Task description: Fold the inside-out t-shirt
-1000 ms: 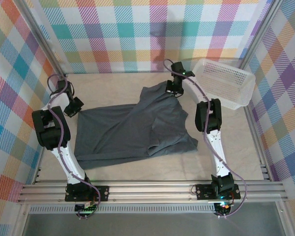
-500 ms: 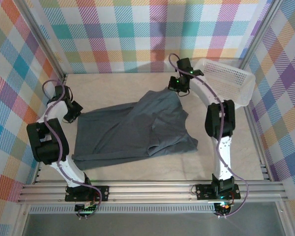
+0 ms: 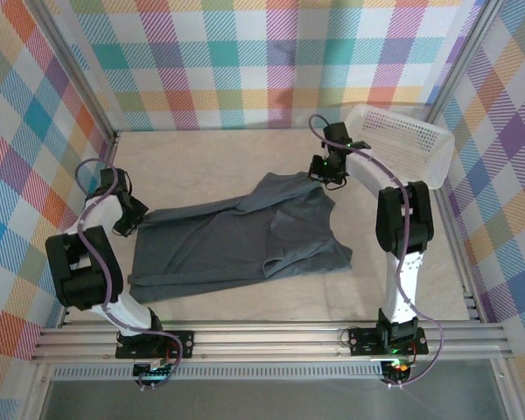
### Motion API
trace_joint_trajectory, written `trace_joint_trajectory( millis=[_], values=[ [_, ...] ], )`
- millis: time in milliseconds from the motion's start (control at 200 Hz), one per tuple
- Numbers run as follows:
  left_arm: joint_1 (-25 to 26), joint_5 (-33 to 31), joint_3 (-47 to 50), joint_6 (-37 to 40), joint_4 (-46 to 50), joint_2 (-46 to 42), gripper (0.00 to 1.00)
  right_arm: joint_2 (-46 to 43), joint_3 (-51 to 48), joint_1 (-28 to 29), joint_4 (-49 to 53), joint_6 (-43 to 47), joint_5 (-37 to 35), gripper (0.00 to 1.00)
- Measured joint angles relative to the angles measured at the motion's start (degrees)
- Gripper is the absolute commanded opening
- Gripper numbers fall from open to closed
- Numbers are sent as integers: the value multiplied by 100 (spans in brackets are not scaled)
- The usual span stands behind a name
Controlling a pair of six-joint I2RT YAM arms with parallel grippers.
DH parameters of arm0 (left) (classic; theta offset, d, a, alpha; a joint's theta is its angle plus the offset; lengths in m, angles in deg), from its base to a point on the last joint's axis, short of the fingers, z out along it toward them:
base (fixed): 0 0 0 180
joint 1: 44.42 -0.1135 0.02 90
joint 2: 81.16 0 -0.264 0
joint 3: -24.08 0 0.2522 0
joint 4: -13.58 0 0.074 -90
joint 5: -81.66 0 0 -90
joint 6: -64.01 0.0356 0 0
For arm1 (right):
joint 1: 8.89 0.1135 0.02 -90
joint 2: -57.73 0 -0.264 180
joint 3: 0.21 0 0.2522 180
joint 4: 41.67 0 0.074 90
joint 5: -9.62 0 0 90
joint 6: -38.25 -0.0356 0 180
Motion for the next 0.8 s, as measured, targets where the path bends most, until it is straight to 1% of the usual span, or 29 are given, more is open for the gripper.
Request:
trace_joint_trajectory(
  millis=[105, 205, 230, 250, 285, 320, 365, 430, 575, 695, 760, 805],
  values=[
    [0, -273, 166, -9, 33, -535, 0, -538, -481, 2, -243, -13, 0, 0],
    [0, -479, 535, -17, 2, -857, 0, -931, -1255, 2, -605, -136, 31, 1],
    [0, -514, 640, -17, -4, -876, 1, -966, -1475, 2, -710, -173, 59, 4],
    [0, -531, 728, -15, -9, -874, 5, -970, -1639, 2, -769, -197, 74, 8],
    [0, -560, 868, -11, -15, -831, 15, -946, -1875, 2, -833, -249, 111, 17],
    [0, -573, 968, 9, -15, -763, 22, -883, -2055, 2, -837, -293, 153, 25],
    [0, -579, 1049, -37, -13, -638, 27, -780, -2212, 2, -807, -260, 181, 31],
    [0, -551, 1062, -11, -33, -501, 32, -693, -2240, 2, -688, -258, 197, 35],
    [0, -472, 1060, 2, -35, -654, 34, -935, -2129, 2, -597, -223, 70, 41],
    [31, -212, 1056, -22, -9, -1370, 40, -1224, -1832, 63, -557, -155, -221, 47],
    [175, -105, 1008, -66, 11, -1899, 41, -1196, -1521, 120, -529, -94, -420, 53],
    [345, -70, 914, -96, 46, -2164, 42, -1108, -1296, 168, -527, -68, -557, 54]
  ],
)
